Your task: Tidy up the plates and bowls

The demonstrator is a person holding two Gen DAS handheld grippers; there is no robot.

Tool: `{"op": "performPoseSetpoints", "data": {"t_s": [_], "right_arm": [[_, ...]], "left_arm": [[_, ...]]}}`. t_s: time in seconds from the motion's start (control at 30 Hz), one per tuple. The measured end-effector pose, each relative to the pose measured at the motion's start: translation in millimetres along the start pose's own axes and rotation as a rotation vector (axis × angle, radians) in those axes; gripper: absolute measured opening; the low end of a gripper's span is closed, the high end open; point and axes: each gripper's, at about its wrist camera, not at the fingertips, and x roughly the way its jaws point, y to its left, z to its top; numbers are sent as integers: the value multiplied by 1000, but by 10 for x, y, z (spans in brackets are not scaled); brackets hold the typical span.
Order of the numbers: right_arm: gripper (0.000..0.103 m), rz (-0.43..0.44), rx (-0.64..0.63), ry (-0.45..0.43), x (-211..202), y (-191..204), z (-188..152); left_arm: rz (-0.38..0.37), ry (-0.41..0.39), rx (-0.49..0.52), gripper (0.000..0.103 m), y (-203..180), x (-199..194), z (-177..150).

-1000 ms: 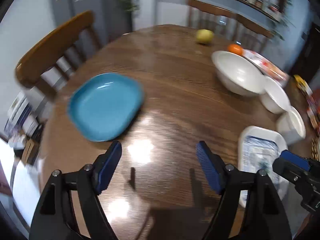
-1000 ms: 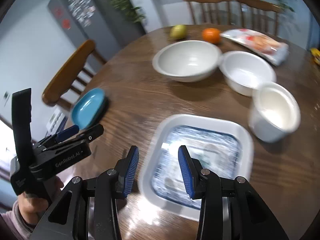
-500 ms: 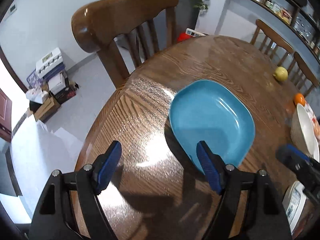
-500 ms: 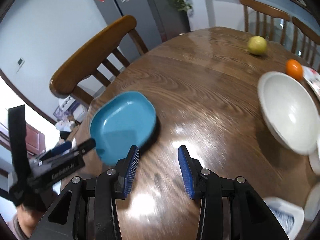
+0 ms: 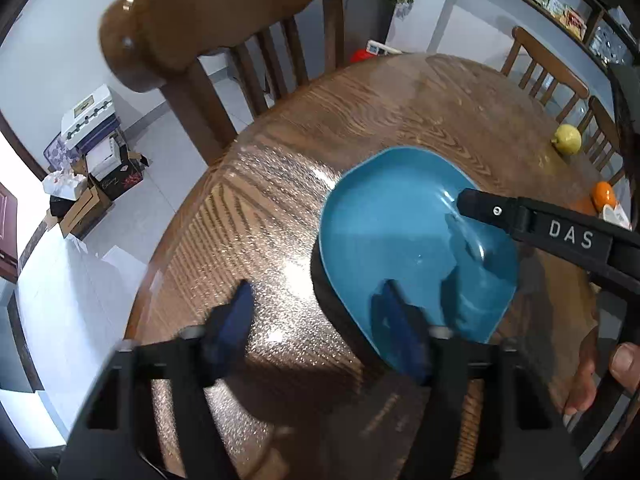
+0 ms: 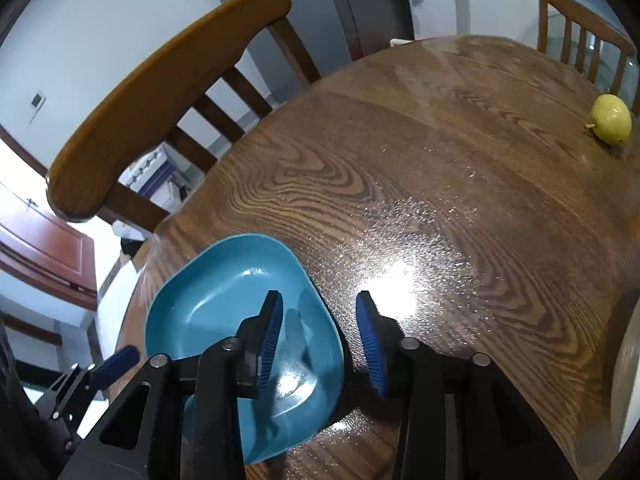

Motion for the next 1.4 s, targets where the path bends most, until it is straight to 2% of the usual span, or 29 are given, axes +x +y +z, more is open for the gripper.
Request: {"op": "performPoseSetpoints", "data": {"t_s": [0.03, 0.07, 0.1, 0.2, 0.37, 0.6, 0.83, 1.13, 1.4], "right_arm": [[13, -12, -12, 11, 15, 12, -27], [10, -21, -16, 19, 11, 13, -71], [8, -21, -12, 22, -6, 7, -106], [6, -43, -6, 20, -104, -17, -232], [5, -28, 68, -16, -442, -118, -542], [5, -46, 179, -110, -978, -259, -1038], [5, -86, 320, -211, -1600, -557, -1607], [5, -171, 495, -279, -2142, -962, -2313], [5, -203, 592, -257, -2235, -1253, -2751]], "left_arm": [[-7, -2, 5, 34, -2, 3, -9], [-14, -17, 21, 18, -11, -18, -6], [-35, -14, 33, 11, -22, -23, -3], [-57, -11, 53, 9, -34, -62, 12], [-95, -39, 100, 8, -119, -209, -35], [-149, -134, 259, 8, -534, -632, -238], [-235, -171, 404, 8, -994, -929, -536], [-334, -146, 587, 8, -1695, -1027, -987], [-346, -81, 675, 8, -2077, -934, -1301]]}}
